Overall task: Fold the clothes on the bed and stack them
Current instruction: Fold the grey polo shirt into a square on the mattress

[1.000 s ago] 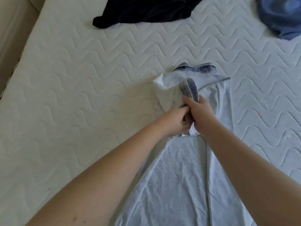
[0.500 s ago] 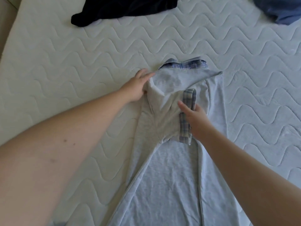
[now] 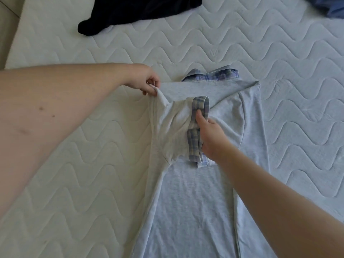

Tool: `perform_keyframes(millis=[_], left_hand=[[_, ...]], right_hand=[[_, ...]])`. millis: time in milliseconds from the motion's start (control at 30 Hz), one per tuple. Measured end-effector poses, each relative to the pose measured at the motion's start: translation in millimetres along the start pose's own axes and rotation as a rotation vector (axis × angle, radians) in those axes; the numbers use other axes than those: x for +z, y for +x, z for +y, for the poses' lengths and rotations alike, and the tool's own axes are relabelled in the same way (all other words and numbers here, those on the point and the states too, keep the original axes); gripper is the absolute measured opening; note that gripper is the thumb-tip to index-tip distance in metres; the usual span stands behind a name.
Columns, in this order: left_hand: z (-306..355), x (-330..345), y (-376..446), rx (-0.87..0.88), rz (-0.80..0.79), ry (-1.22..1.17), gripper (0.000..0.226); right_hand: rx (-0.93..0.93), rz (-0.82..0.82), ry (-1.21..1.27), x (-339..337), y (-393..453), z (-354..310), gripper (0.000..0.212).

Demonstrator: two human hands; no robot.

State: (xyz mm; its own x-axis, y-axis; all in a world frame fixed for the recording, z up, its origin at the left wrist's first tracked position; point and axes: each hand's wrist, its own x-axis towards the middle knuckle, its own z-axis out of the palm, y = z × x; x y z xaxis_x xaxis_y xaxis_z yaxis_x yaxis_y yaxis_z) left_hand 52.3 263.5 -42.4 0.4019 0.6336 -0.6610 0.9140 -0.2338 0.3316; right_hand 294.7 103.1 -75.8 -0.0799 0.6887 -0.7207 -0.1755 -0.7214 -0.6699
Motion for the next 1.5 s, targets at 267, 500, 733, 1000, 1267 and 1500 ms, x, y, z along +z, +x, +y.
perform_keyframes(millis=[267, 500, 733, 1000, 1267, 1500], left_hand=[[-10, 24, 29, -0.104, 0.129, 0.114, 0.032], [4, 45, 42, -0.111, 0.355, 0.077, 0.037], [7, 57, 42, -0.070, 0.322, -0.082, 0.032], [17, 56, 38, -0.114, 0.394, -0.017, 0.028], [45, 95, 31, -0.051, 0.538, -0.208, 0.054], [52, 145, -14, -0.232, 0.842, -0.382, 0.049]], right_hand=[[-0.271, 0.316, -0.675, -18, 14, -2, 0.047], [-0.262, 0.404, -0.611, -42, 18, -5, 0.038], [-0.073, 0.194, -0.623, -50, -6, 4, 0.074], [-0.300, 0.241, -0.548, -59, -23, 23, 0.058], [-0.252, 0.360, -0.832, -83, -24, 40, 0.053], [-0.386, 0.406, -0.831, -49, -67, 63, 0.014]])
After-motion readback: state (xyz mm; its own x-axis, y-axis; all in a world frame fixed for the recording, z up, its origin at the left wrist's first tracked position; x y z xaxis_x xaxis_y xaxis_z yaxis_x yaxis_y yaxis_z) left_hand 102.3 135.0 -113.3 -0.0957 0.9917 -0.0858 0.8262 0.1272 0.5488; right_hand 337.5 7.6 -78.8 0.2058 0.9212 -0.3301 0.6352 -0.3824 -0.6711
